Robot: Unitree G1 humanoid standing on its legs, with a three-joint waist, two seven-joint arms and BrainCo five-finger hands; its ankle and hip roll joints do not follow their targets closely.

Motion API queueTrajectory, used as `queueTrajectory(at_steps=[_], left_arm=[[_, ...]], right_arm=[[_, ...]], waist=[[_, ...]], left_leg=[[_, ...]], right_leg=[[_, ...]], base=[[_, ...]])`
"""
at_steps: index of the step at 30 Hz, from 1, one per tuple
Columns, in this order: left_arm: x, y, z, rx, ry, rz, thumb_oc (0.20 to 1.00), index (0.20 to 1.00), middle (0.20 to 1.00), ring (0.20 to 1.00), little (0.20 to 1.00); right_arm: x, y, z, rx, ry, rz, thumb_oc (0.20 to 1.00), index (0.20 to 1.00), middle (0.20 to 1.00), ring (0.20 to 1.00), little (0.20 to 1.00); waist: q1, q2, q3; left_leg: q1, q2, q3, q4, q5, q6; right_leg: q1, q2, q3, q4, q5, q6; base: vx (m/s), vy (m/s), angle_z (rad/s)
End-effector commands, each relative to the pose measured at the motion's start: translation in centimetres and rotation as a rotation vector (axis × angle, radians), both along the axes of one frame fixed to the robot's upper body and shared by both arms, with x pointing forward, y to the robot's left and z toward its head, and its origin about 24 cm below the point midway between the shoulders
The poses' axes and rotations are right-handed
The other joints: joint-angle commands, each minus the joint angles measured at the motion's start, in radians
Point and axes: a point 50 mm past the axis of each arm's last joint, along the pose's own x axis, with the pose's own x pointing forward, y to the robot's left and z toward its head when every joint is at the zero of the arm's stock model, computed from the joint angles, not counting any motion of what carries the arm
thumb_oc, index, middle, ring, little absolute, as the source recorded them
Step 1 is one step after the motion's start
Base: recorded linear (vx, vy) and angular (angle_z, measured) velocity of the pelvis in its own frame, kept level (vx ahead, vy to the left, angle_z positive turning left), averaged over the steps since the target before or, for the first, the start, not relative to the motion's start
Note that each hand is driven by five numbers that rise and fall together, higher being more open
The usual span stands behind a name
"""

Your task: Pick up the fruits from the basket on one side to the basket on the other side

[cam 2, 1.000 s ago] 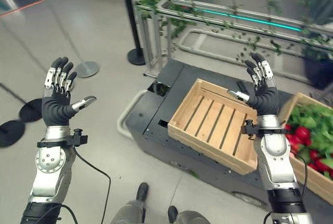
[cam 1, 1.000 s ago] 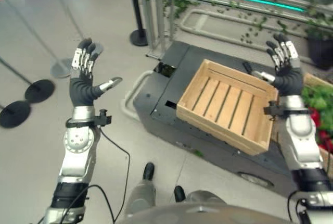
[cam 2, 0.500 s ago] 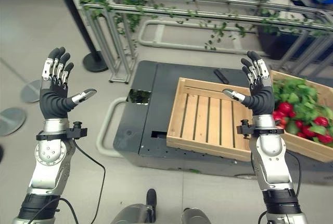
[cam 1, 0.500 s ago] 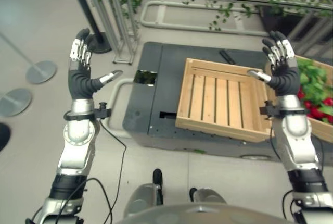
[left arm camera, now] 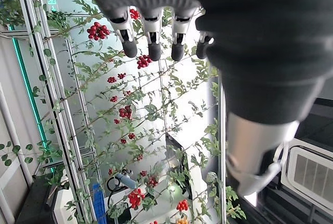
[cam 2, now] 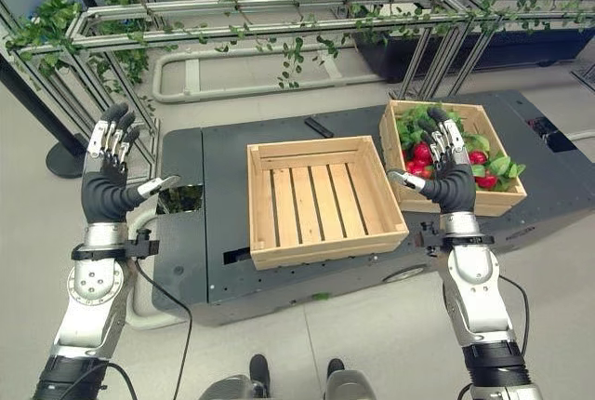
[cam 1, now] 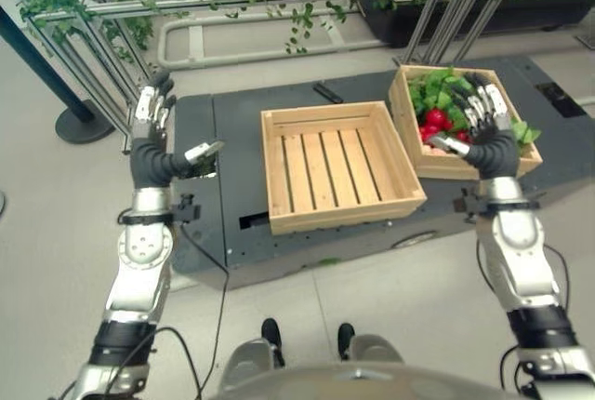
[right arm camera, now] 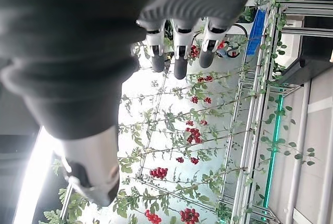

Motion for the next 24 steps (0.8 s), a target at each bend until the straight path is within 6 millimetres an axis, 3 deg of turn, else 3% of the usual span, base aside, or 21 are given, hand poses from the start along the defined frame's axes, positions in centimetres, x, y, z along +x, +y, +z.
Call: queueTrajectory(at_steps=[1, 18, 22, 24], left_arm=[[-0.4, 0.4, 0.6, 0.04, -0.034, -0.001, 1.0, 1.0, 1.0, 1.0, 1.0], [0.0, -0.1, -0.4, 0.035, 0.021, -0.035, 1.0, 1.0, 1.0, 1.0, 1.0], [0.1, -0.2, -1.9, 0.011, 0.09, -0.05, 1.0, 1.0, 1.0, 1.0, 1.0], [0.4, -0.4, -4.3, 0.017, 0.2, -0.051, 1.0, 1.0, 1.0, 1.0, 1.0]], right_arm=[[0.1, -0.1, 1.5, -0.005, -0.085, 0.002, 1.0, 1.0, 1.0, 1.0, 1.0], [-0.3, -0.6, 0.4, -0.039, -0.043, -0.048, 1.0, 1.0, 1.0, 1.0, 1.0], [-0.2, -0.9, -0.8, -0.02, 0.005, -0.078, 1.0, 1.0, 1.0, 1.0, 1.0], [-0.2, -1.0, -2.7, 0.0, 0.08, -0.088, 1.0, 1.0, 1.0, 1.0, 1.0]], waist=[[0.016, -0.011, -0.078], [0.01, -0.007, -0.094], [0.007, -0.006, -0.094], [0.004, -0.007, -0.096]], left_leg=[[0.056, 0.046, 0.036, -0.003, -0.053, -0.039], [0.065, 0.059, -0.008, -0.023, -0.034, -0.061], [0.067, 0.061, -0.011, -0.028, -0.033, -0.062], [0.071, 0.063, -0.013, -0.034, -0.029, -0.063]], right_leg=[[-0.042, -0.001, 0.032, 0.017, 0.017, 0.048], [-0.008, 0.018, 0.005, -0.002, 0.007, 0.03], [-0.007, 0.021, 0.005, -0.003, 0.006, 0.029], [-0.004, 0.024, 0.008, -0.005, 0.004, 0.028]], base=[[0.01, -0.064, 0.14], [0.02, -0.038, 0.14], [0.0, 0.0, 0.0], [0.0, 0.0, 0.0]])
